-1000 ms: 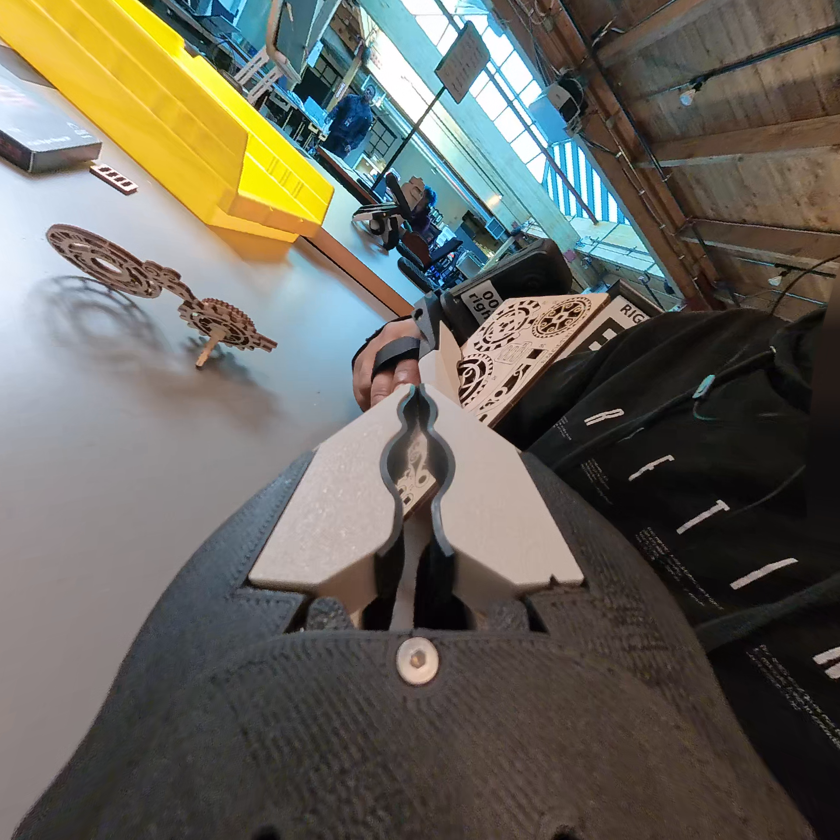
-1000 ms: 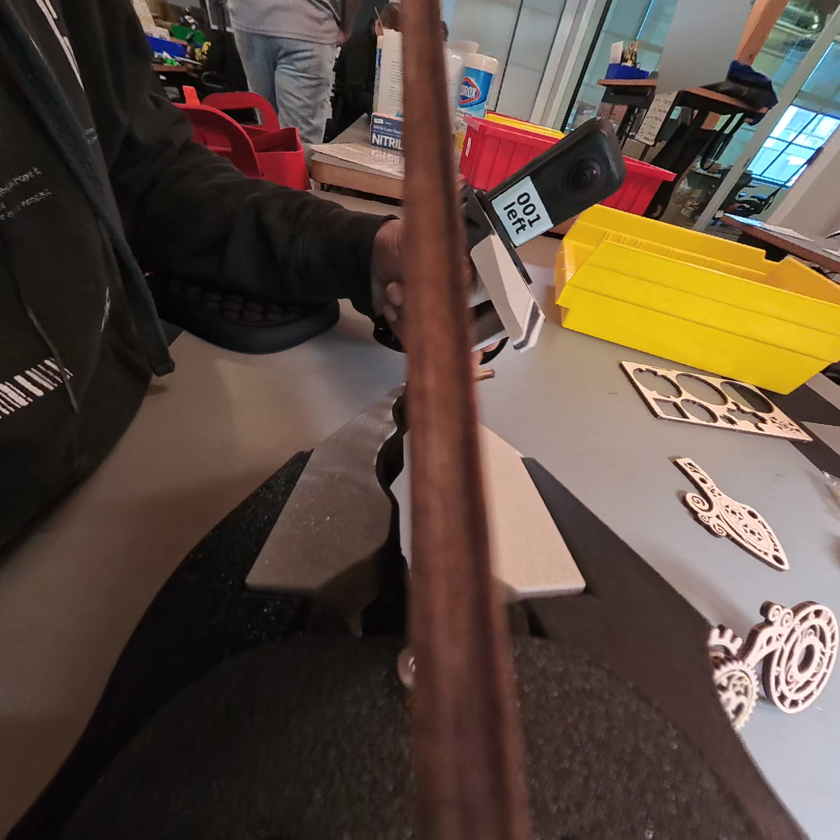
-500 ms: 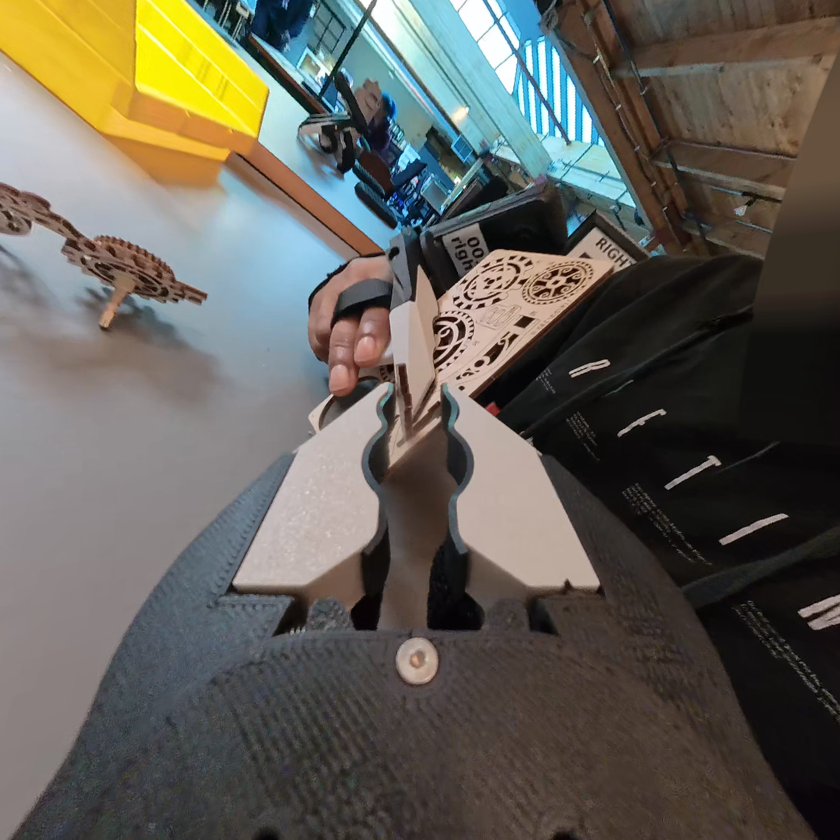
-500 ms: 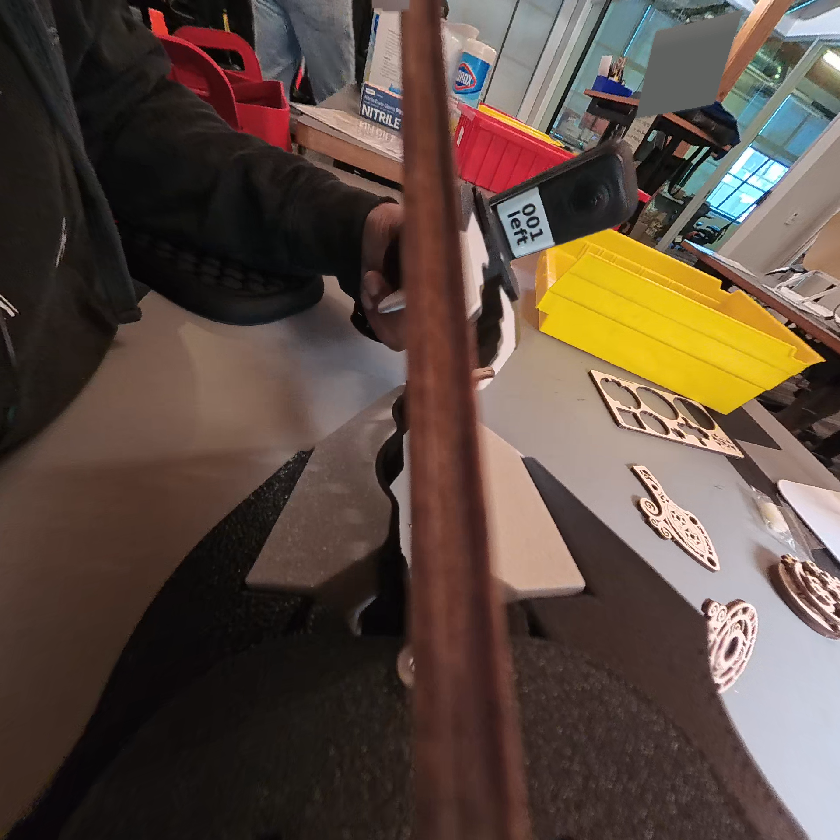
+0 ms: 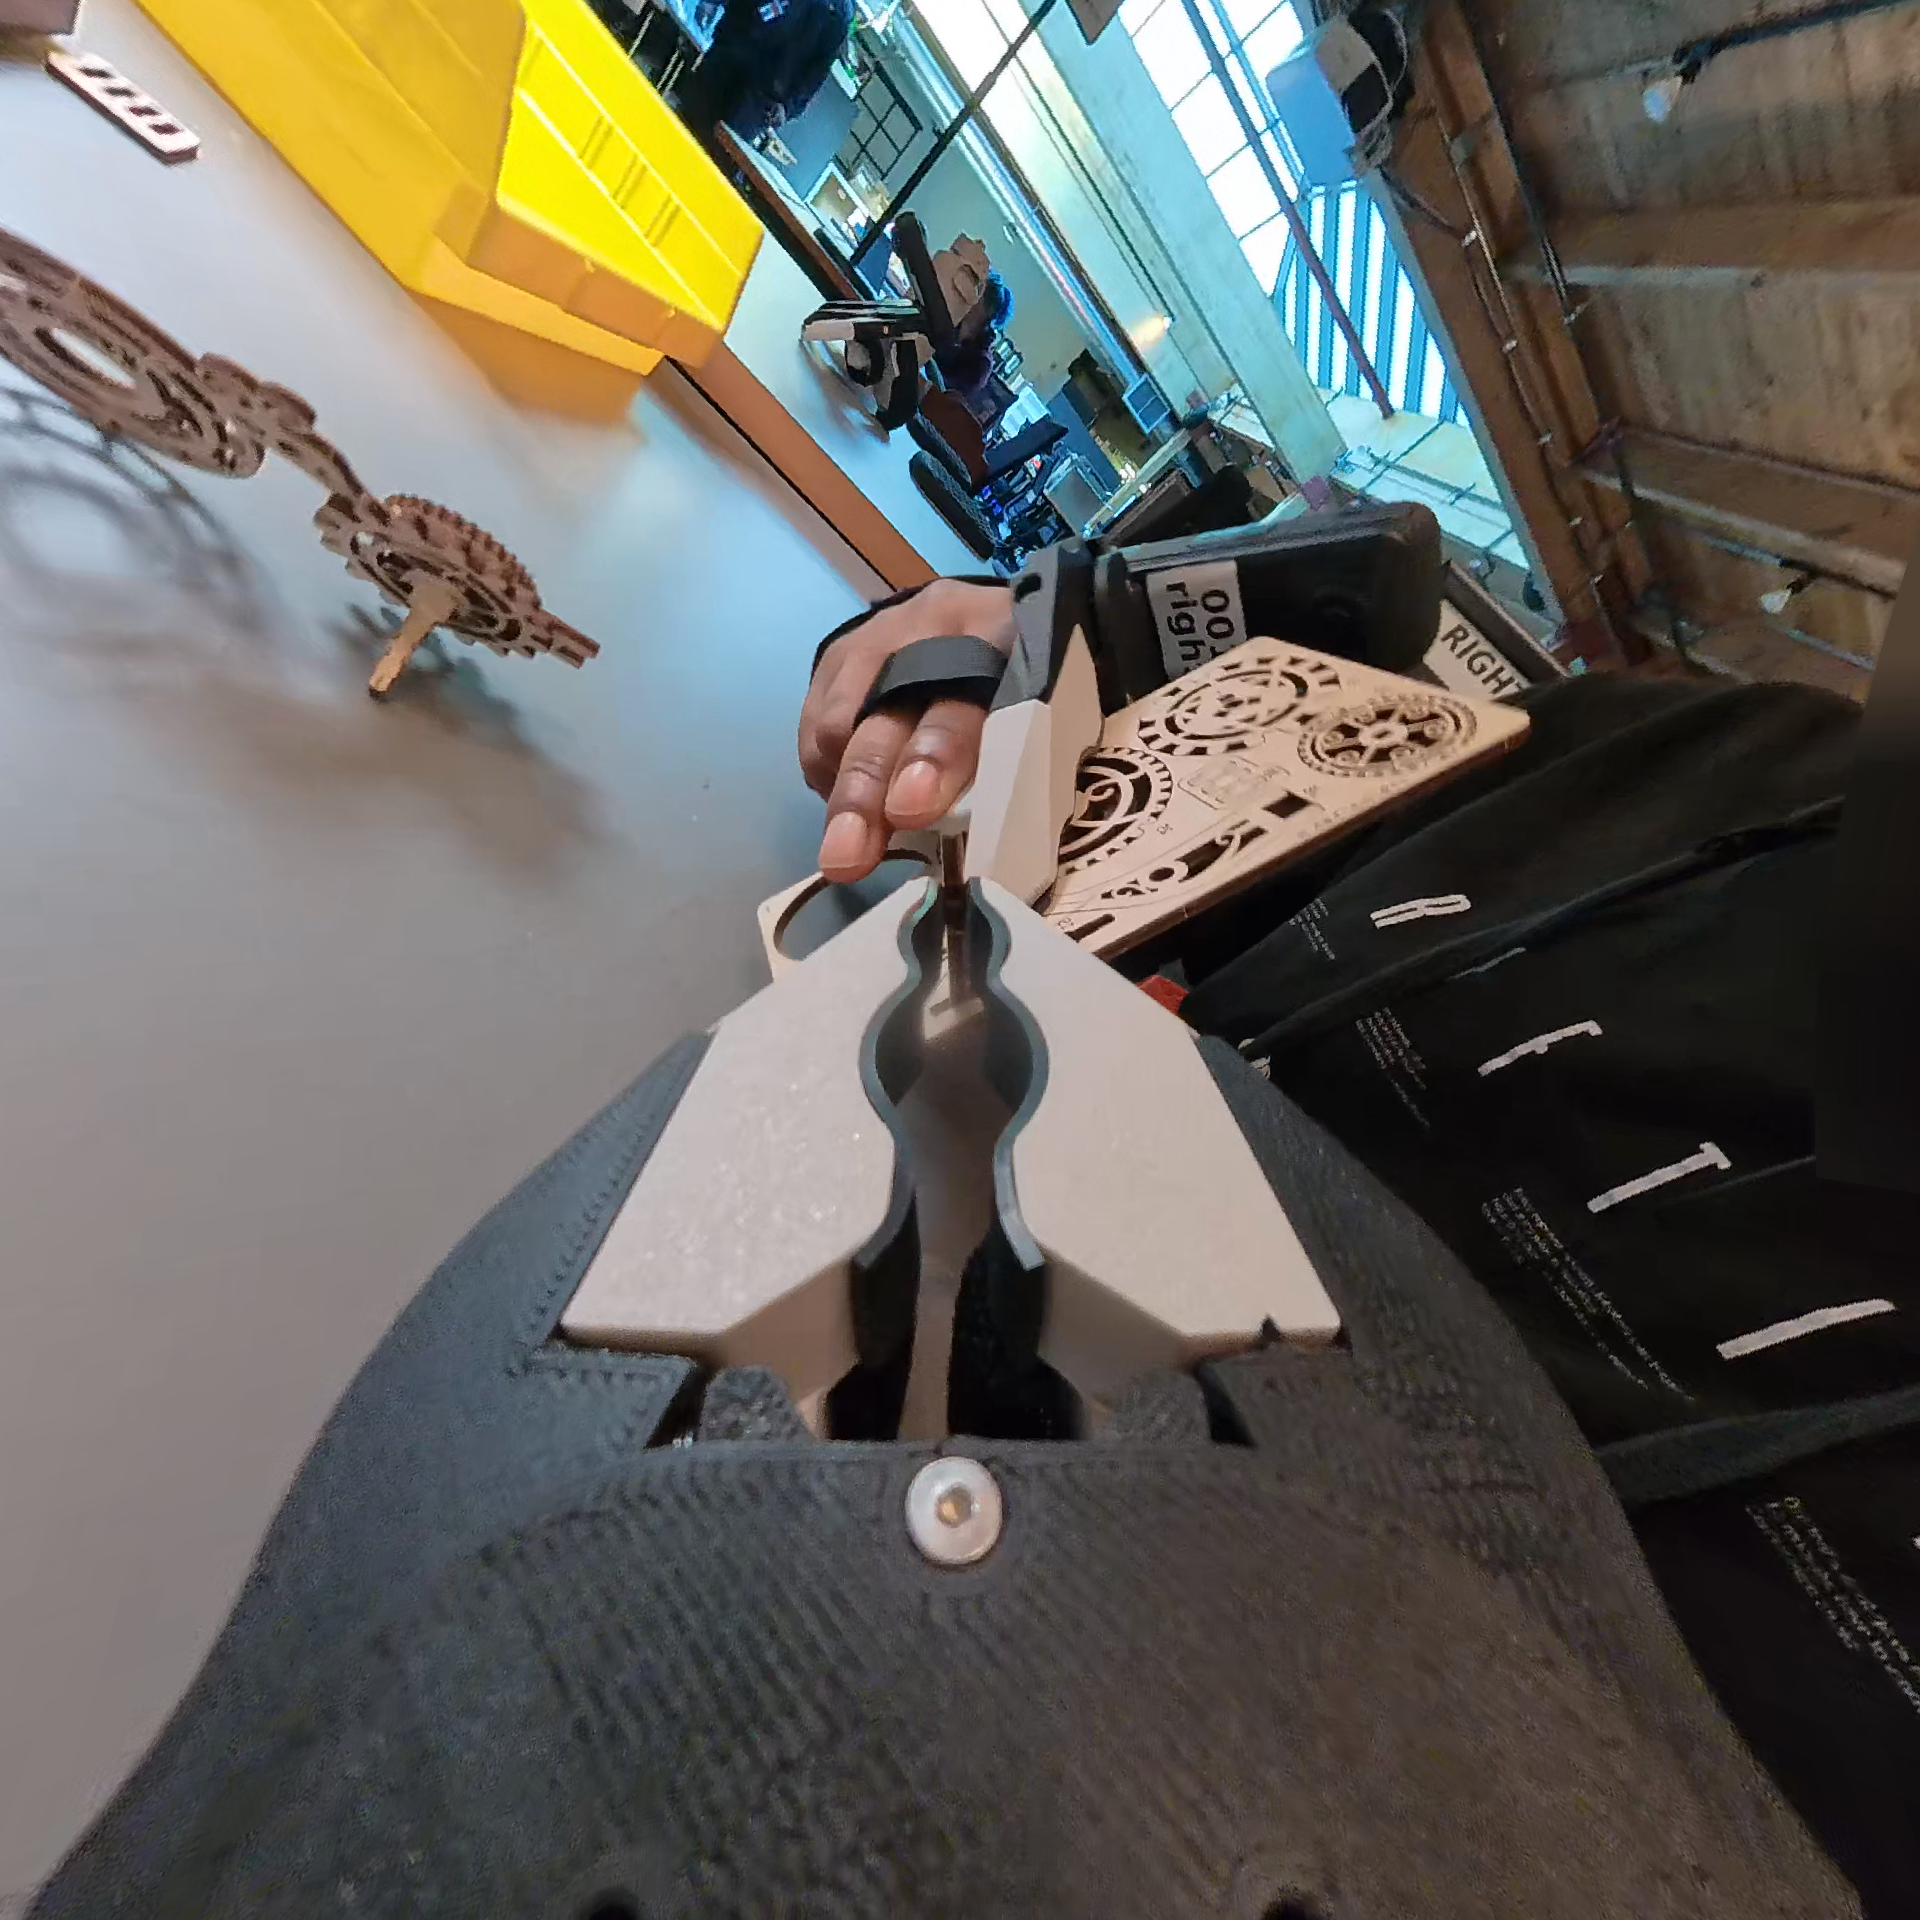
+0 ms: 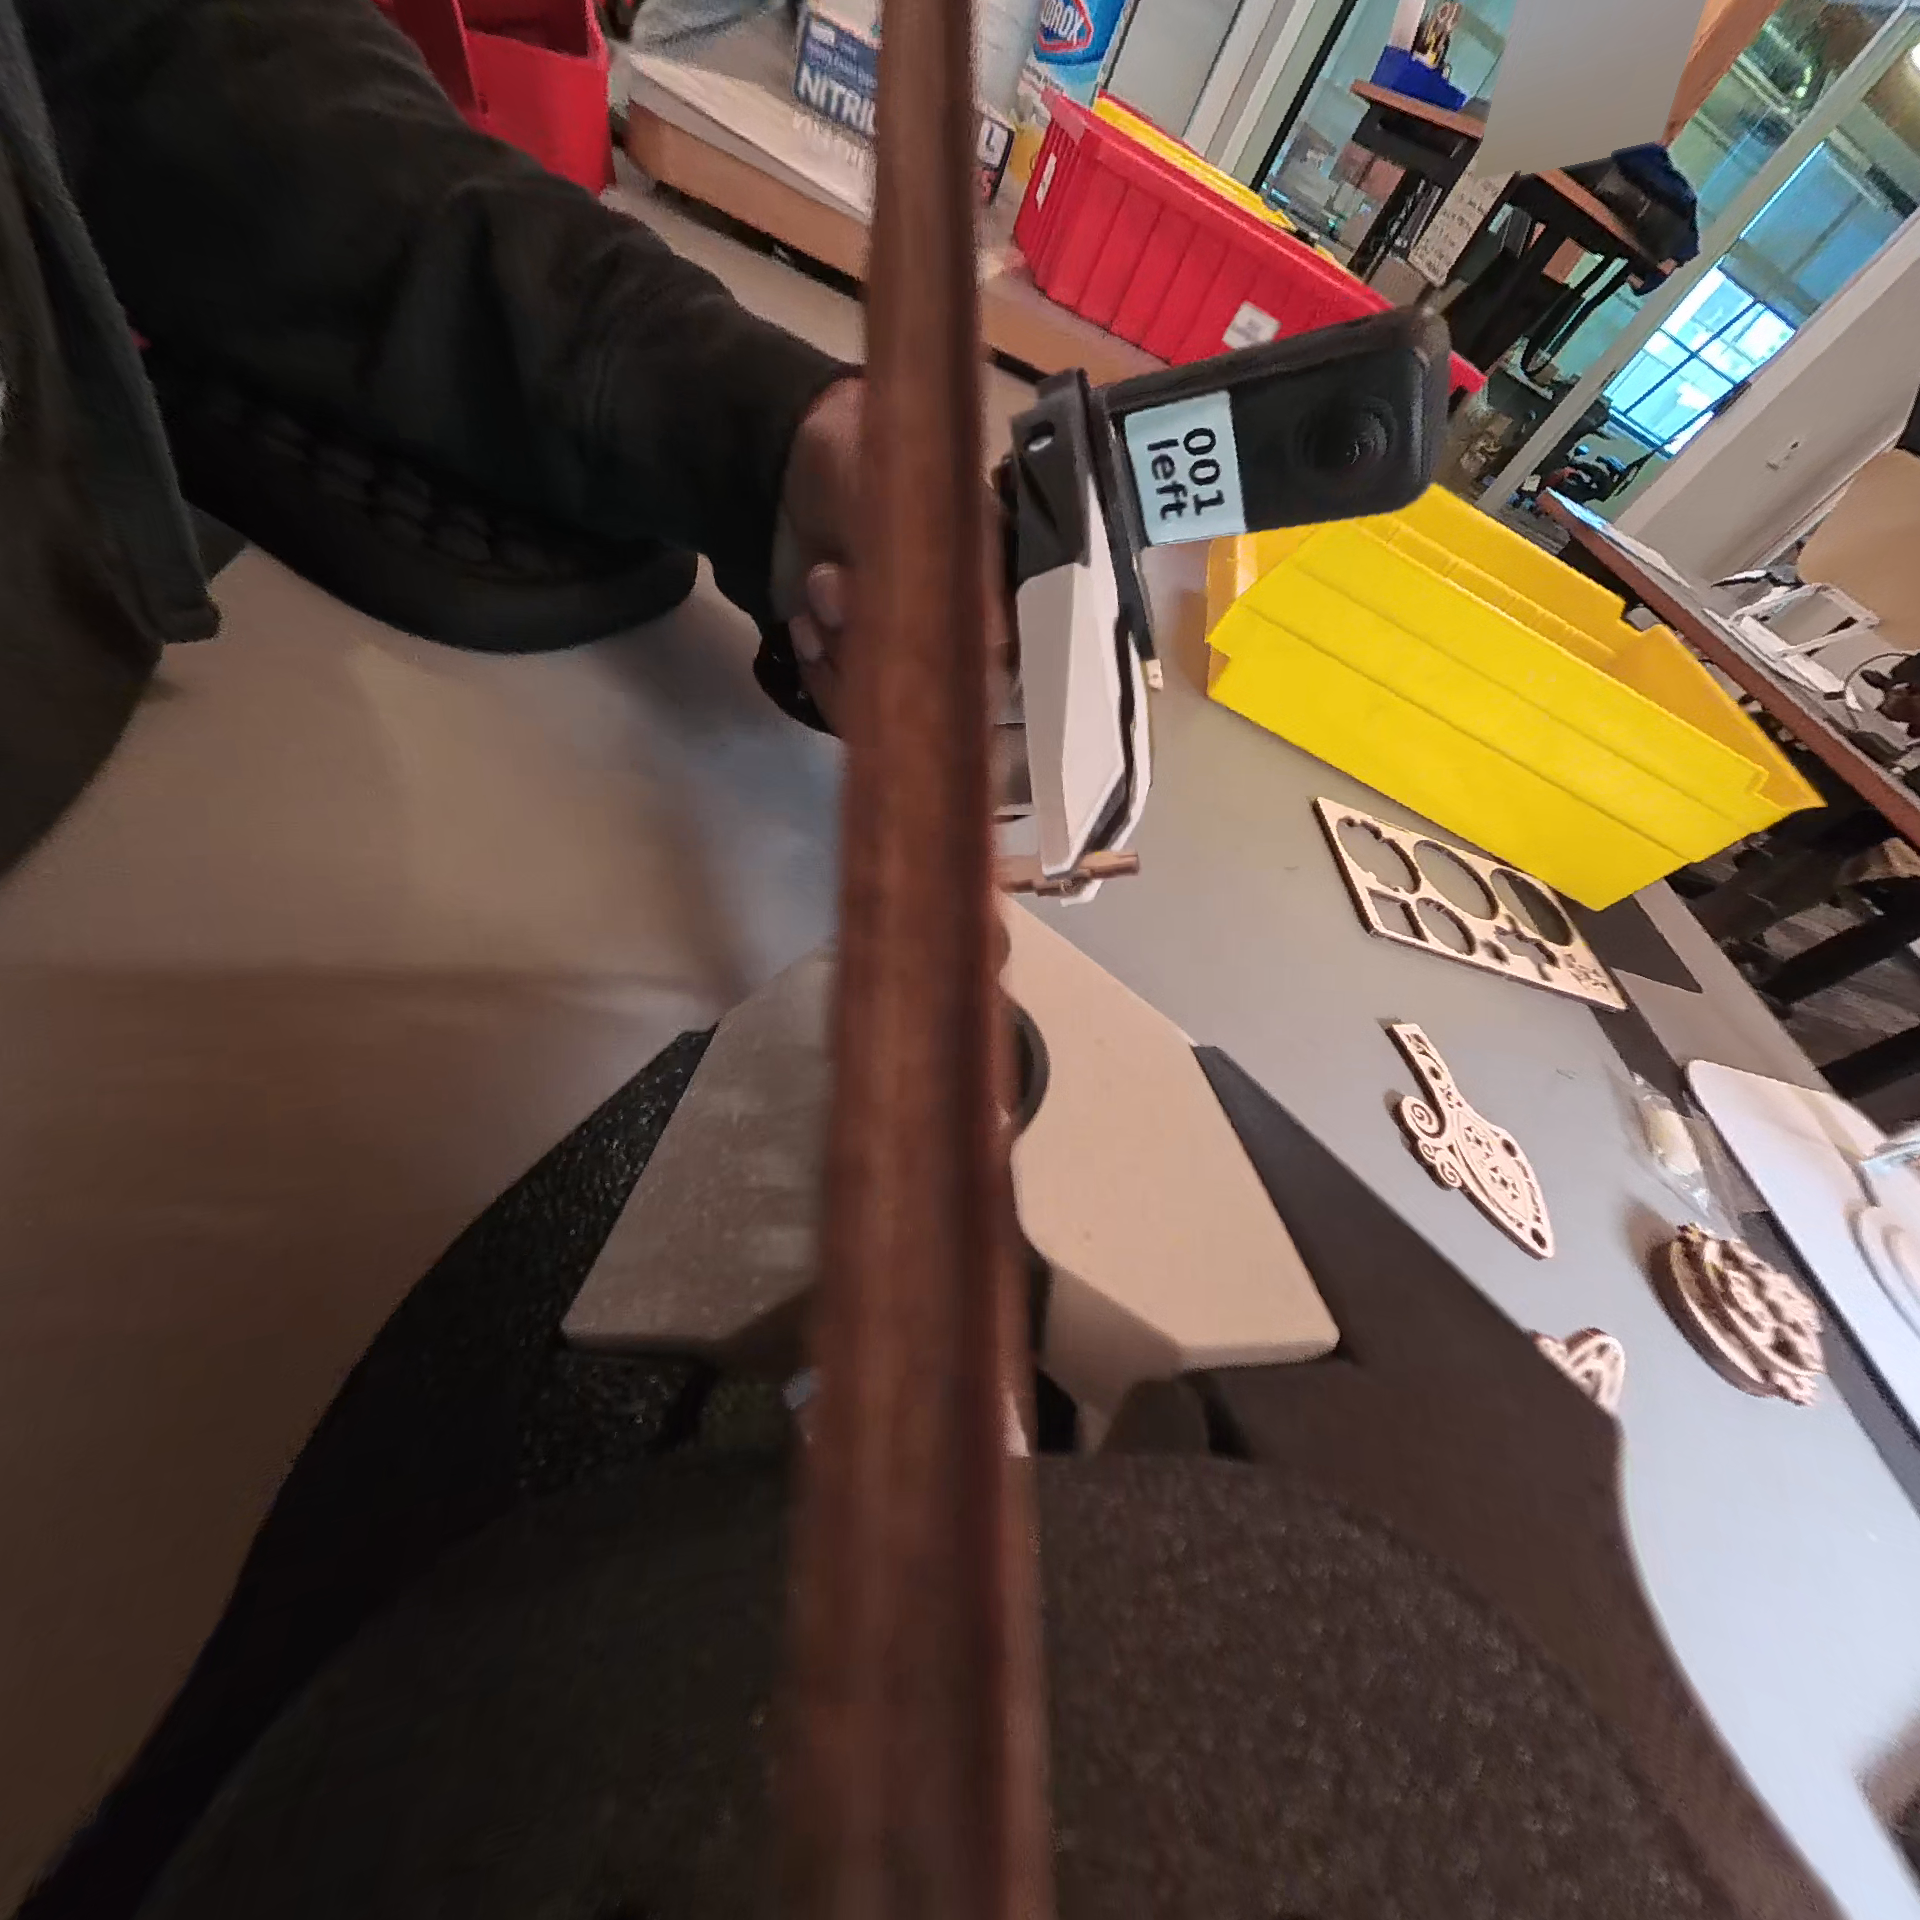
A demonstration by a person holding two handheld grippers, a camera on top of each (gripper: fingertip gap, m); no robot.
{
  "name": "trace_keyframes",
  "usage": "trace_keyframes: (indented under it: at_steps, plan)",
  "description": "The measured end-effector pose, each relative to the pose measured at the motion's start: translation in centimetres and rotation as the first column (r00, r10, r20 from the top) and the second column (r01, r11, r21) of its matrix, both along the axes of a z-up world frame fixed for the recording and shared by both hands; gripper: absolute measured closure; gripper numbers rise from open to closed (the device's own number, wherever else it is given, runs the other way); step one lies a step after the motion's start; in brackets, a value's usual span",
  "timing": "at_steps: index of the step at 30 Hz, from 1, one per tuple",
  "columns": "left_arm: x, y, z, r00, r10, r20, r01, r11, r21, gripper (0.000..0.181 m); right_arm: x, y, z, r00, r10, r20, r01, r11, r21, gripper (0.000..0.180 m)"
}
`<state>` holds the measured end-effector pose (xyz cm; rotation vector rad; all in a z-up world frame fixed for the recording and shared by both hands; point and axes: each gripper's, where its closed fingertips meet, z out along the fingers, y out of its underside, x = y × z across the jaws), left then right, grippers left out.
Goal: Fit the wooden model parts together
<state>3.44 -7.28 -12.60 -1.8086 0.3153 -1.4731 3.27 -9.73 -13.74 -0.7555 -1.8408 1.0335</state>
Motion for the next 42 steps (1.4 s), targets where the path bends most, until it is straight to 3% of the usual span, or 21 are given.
trace_keyframes:
  at_steps: [6, 12, 17, 20, 23, 27, 31, 34, 38, 42]
  plan:
    - [-0.4, 0.4, -1.1, 0.998, 0.014, 0.057, -0.007, 0.994, -0.111, 0.18, -0.1, 0.0, -0.8, 1.0, -0.013, -0.006, 0.014, 0.981, 0.196, 0.178]
    - [-0.6, 0.6, -1.5, 0.997, 0.03, 0.067, -0.02, 0.989, -0.144, 0.18, -0.2, 0.2, -1.2, 1.0, -0.022, -0.021, 0.028, 0.934, 0.355, 0.177]
    - [-3.3, 1.6, 0.1, 0.98, 0.13, 0.152, -0.113, 0.987, -0.116, 0.179, -0.2, -0.9, -2.4, 1.0, 0.013, -0.017, -0.004, 0.885, 0.466, 0.179]
    - [-4.2, 1.7, 1.2, 0.978, 0.176, 0.109, -0.174, 0.984, -0.028, 0.179, -0.2, 0.1, -1.0, 1.0, -0.018, -0.022, 0.023, 0.961, 0.274, 0.18]
    - [-6.2, 2.2, 2.4, 0.959, 0.283, -0.005, -0.28, 0.952, 0.128, 0.179, -0.5, 2.0, -0.1, 0.994, -0.089, 0.067, 0.094, 0.993, -0.074, 0.178]
    - [-7.3, 1.5, 3.7, 0.944, 0.312, -0.102, -0.278, 0.926, 0.257, 0.18, -1.7, 3.3, 0.2, 0.964, -0.115, 0.238, 0.203, 0.9, -0.386, 0.178]
    - [-6.9, 1.1, 3.3, 0.937, 0.297, -0.183, -0.241, 0.93, 0.276, 0.18, -3.1, 2.9, -0.6, 0.888, 0.007, 0.459, 0.318, 0.711, -0.627, 0.177]
    - [-7.3, 1.0, 3.8, 0.928, 0.318, -0.193, -0.25, 0.918, 0.309, 0.18, -4.0, 1.9, -1.2, 0.825, 0.12, 0.552, 0.364, 0.635, -0.682, 0.177]
    - [-7.8, 1.0, 4.1, 0.927, 0.331, -0.176, -0.27, 0.916, 0.298, 0.18, -6.0, 1.0, -2.1, 0.759, 0.139, 0.636, 0.376, 0.704, -0.603, 0.177]
    - [-8.5, 1.6, 3.1, 0.905, 0.371, -0.208, -0.312, 0.911, 0.27, 0.18, -7.7, 1.0, -3.0, 0.746, 0.1, 0.659, 0.378, 0.751, -0.542, 0.169]
